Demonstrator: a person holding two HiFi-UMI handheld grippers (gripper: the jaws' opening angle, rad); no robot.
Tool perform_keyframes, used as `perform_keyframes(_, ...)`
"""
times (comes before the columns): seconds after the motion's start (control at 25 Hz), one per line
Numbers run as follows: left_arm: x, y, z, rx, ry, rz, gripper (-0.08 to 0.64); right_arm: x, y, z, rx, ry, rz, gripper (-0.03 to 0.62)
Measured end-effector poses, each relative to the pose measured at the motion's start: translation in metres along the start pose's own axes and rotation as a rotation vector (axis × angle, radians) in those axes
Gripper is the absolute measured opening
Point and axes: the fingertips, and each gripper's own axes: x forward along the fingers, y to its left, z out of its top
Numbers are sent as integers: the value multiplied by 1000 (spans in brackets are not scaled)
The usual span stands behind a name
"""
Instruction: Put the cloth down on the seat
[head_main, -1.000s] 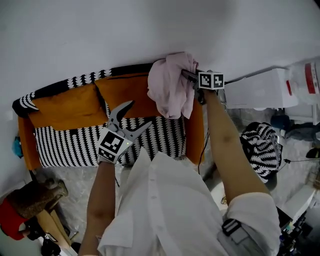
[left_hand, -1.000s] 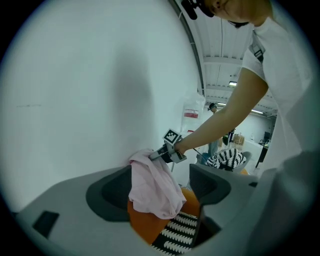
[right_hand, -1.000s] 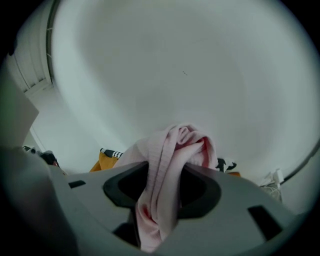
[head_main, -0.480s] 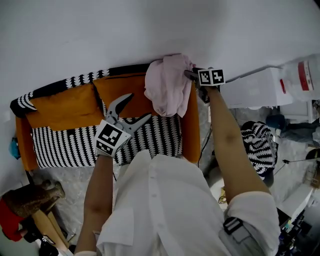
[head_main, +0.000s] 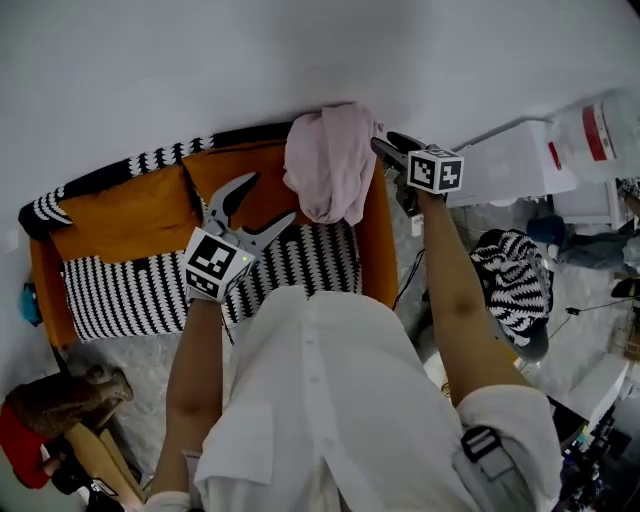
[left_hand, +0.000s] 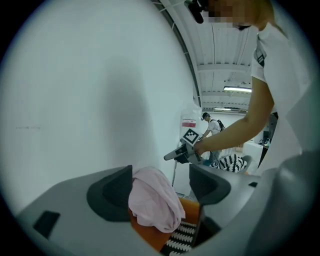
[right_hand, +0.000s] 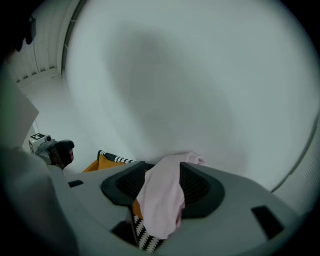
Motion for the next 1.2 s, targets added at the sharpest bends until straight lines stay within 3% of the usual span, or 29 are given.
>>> perform_keyframes(0.28,-22,0,16,-16,-77,30,368,-47,66,-11,-42,-130,10,209)
perform_keyframes(0.52,-49,4,29,-14,-128,73,340,-80,119,-9,-144,-229,24,136)
perform_keyframes(0.76,-73,5,34,-23,-166,96,257,-109,138,-12,-155,-310,-14,29)
perform_keyframes(1.2,-107,22,60,86,-217,191,110,-154,174,0,-185,-429,-26,12)
